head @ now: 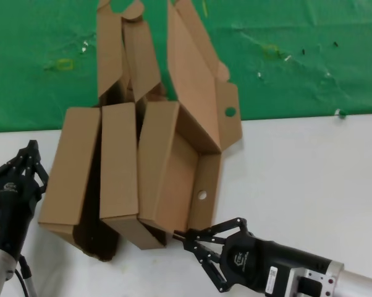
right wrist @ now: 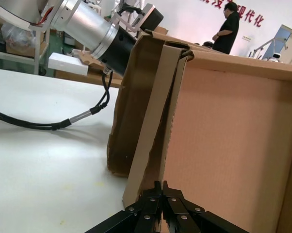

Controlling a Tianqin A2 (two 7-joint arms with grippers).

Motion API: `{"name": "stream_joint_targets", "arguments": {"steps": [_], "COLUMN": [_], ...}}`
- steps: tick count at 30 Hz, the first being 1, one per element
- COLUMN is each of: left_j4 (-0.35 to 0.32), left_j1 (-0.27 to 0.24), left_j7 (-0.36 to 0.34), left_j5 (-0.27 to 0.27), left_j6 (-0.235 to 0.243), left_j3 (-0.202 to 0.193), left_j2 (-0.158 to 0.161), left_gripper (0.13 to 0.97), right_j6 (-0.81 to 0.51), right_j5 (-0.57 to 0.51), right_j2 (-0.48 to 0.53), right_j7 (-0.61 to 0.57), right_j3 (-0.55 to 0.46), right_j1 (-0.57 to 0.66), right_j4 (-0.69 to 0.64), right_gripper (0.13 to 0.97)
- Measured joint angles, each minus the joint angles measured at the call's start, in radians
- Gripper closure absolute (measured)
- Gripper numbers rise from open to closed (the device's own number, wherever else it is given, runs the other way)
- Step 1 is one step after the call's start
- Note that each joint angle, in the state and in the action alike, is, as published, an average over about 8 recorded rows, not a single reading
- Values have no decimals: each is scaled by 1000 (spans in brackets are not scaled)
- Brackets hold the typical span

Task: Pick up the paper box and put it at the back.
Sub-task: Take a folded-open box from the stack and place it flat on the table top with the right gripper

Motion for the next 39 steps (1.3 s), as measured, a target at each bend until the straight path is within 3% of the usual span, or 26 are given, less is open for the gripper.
{"name": "stream_joint_targets", "arguments": {"steps": [10, 21, 26, 31, 35, 39], "left_j4": [0, 0, 0, 0, 0, 0], "left_j1": [0, 0, 0, 0, 0, 0], "left_j7": [0, 0, 0, 0, 0, 0], "left_j5": [0, 0, 0, 0, 0, 0], "left_j6": [0, 0, 0, 0, 0, 0], "left_j3": [0, 0, 0, 0, 0, 0], "left_j2": [0, 0, 0, 0, 0, 0], "left_gripper": [954, 954, 954, 954, 954, 954], "right_j6": [29, 89, 118, 70, -26, -130], "right_j5": [1, -36, -190, -425, -624, -825], "right_j2": [55, 244, 342, 395, 379, 318], "right_j7": [34, 166, 339, 551, 674, 736], "right_j3": [48, 232, 316, 369, 365, 301], "right_j1": [-38, -154, -165, -94, 25, 177], "right_j4": [67, 210, 257, 273, 262, 223], "right_gripper": [943, 945, 945, 945, 945, 946]}}
